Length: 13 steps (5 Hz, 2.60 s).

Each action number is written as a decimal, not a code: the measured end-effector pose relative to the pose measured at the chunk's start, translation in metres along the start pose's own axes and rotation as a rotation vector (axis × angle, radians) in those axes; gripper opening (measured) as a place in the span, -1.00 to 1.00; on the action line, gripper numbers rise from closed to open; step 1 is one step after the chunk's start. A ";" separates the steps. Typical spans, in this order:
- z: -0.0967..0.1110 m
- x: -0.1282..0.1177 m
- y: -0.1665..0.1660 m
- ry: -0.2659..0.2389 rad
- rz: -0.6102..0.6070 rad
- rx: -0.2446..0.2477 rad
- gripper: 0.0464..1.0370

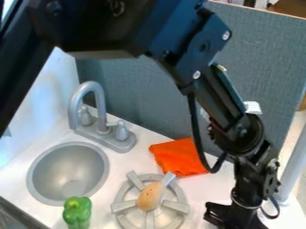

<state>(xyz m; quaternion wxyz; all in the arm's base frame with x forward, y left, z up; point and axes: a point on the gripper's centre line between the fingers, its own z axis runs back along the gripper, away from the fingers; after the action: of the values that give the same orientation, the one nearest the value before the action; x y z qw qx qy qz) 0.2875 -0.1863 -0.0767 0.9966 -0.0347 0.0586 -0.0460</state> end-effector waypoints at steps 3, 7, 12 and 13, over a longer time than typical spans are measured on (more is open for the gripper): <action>0.081 -0.022 0.005 -0.135 -0.022 -0.025 -0.91; 0.044 -0.081 0.097 0.105 0.090 0.121 -0.91; 0.000 -0.090 0.095 0.097 0.083 -0.058 -0.48; 0.029 -0.082 0.091 -0.006 0.096 -0.083 0.11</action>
<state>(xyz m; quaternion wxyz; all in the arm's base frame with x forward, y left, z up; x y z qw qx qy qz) 0.2180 -0.0864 -0.0450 0.9955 -0.0734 0.0592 0.0042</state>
